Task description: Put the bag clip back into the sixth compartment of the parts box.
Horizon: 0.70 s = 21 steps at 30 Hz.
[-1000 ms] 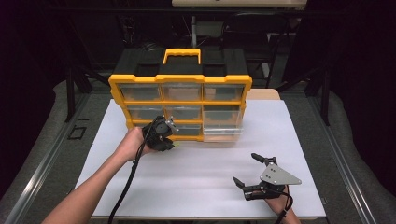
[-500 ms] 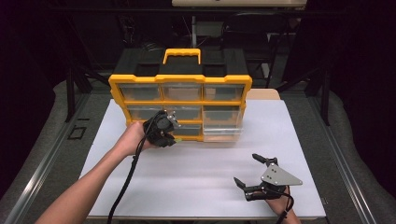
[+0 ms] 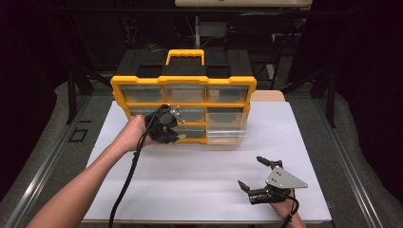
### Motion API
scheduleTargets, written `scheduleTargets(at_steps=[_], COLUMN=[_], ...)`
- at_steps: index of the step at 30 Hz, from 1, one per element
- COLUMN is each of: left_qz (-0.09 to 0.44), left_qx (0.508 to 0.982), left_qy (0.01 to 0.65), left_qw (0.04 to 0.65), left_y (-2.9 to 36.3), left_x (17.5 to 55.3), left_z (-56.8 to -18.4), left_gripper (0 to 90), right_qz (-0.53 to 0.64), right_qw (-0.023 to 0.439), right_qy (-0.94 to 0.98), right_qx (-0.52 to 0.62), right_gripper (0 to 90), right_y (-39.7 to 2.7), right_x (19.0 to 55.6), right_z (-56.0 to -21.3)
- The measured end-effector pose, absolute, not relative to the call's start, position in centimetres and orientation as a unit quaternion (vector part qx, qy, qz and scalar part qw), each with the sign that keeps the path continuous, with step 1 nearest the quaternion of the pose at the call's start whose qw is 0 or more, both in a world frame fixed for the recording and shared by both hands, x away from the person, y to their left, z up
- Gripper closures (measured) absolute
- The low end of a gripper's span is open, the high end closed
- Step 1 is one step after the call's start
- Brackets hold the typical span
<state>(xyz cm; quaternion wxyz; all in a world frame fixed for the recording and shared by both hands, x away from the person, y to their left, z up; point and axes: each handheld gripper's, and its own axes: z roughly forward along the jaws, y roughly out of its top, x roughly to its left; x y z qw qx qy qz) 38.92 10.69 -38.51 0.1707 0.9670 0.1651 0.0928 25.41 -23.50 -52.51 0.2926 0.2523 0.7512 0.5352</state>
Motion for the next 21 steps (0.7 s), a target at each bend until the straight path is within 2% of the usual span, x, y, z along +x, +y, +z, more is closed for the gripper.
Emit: scheduleTargets(at_steps=[21], left_qz=[0.093], left_qx=[0.97], left_qy=[0.152], left_qw=[0.164], left_y=[10.5], left_x=[39.0], left_z=[-35.7], left_gripper=[80.5], right_qz=[0.537], right_qw=[0.291], right_qy=[0.752], right_qx=[0.248], right_gripper=[1.7], right_y=[-23.5], right_x=[25.2], right_z=[-52.4])
